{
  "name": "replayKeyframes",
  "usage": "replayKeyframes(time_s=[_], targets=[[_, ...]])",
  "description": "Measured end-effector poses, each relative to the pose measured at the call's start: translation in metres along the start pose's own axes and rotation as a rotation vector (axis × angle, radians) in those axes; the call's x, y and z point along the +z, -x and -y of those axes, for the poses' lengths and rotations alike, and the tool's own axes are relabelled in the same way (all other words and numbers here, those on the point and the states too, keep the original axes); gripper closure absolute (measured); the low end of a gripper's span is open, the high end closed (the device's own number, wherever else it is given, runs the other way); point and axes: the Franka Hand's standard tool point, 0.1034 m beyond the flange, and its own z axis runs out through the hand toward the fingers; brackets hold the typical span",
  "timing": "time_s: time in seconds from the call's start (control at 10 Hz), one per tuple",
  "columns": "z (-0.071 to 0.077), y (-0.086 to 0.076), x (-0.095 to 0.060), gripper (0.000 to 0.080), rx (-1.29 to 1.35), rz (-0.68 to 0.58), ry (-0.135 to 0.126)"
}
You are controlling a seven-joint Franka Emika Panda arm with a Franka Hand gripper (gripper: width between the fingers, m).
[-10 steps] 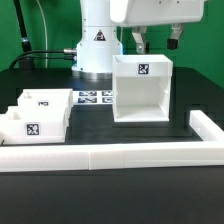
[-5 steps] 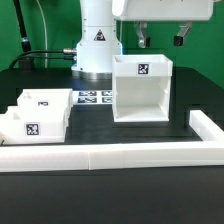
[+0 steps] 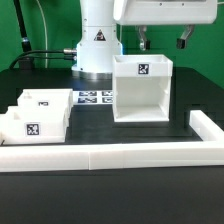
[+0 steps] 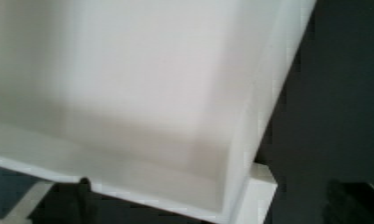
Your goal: Assemble drawer
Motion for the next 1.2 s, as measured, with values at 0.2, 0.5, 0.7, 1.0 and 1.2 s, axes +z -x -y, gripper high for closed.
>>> replayKeyframes(time_s=[0.2, 0.5, 0.7, 1.0, 1.2], targets=[[0.002, 0.004, 0.004, 0.015, 0.045, -0.001, -0.006], [0.017, 0.018, 0.023, 0.015, 0.168, 0.017, -0.039], [0.018, 0.021, 0.03, 0.015, 0.232, 0.036, -0.074], [0.023, 0.023, 0.038, 0.015, 0.241, 0.041, -0.077], [0.023, 0.023, 0.038, 0.0451, 0.24, 0.041, -0.077]])
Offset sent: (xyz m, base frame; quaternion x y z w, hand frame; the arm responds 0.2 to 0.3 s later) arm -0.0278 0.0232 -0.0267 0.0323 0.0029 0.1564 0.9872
